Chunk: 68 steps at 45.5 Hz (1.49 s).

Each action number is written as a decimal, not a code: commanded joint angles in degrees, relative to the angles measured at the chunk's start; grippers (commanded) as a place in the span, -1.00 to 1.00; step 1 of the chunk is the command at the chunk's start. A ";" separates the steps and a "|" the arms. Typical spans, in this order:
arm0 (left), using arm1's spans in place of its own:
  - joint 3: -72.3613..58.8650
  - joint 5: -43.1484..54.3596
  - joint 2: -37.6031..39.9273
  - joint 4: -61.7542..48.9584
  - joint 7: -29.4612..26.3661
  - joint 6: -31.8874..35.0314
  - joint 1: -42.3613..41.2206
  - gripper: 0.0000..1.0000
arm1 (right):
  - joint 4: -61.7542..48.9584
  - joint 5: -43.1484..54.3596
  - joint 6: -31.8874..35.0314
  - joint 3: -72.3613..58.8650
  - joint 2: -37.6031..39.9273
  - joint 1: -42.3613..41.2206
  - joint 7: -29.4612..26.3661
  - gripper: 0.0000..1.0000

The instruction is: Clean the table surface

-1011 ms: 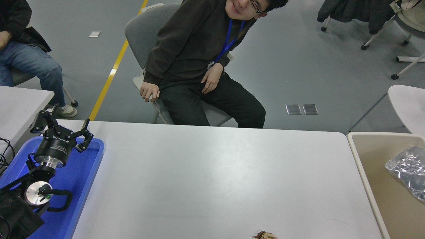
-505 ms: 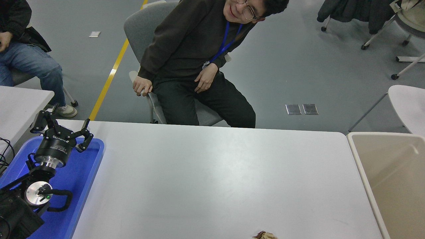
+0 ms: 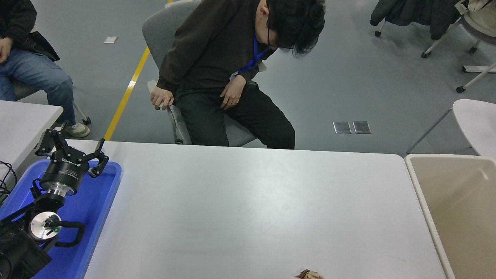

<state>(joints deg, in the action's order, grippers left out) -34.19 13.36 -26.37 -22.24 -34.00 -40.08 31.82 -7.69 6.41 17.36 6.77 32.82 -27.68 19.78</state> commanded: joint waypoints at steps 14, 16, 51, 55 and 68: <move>0.00 0.00 0.00 0.00 -0.01 0.00 0.00 1.00 | -0.13 -12.21 7.33 14.49 1.90 -4.92 -0.44 0.98; 0.00 0.00 0.00 0.00 0.07 0.00 0.00 1.00 | -0.13 -12.91 7.86 15.89 2.68 -5.36 -0.44 0.98; 0.00 0.00 0.00 0.00 -0.02 0.00 0.00 1.00 | 31.23 -15.46 19.82 46.21 8.14 4.12 4.13 0.98; 0.00 0.00 0.00 0.00 -0.02 0.00 0.00 1.00 | 39.58 -14.67 19.20 49.03 8.14 8.16 4.13 0.98; 0.00 0.00 0.00 0.00 -0.02 0.00 0.00 1.00 | 52.69 -7.03 9.45 55.10 3.66 10.80 4.13 0.98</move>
<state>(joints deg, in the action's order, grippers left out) -34.19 13.36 -26.37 -22.23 -34.03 -40.08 31.81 34.25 -5.87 32.45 55.97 39.62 -19.93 23.73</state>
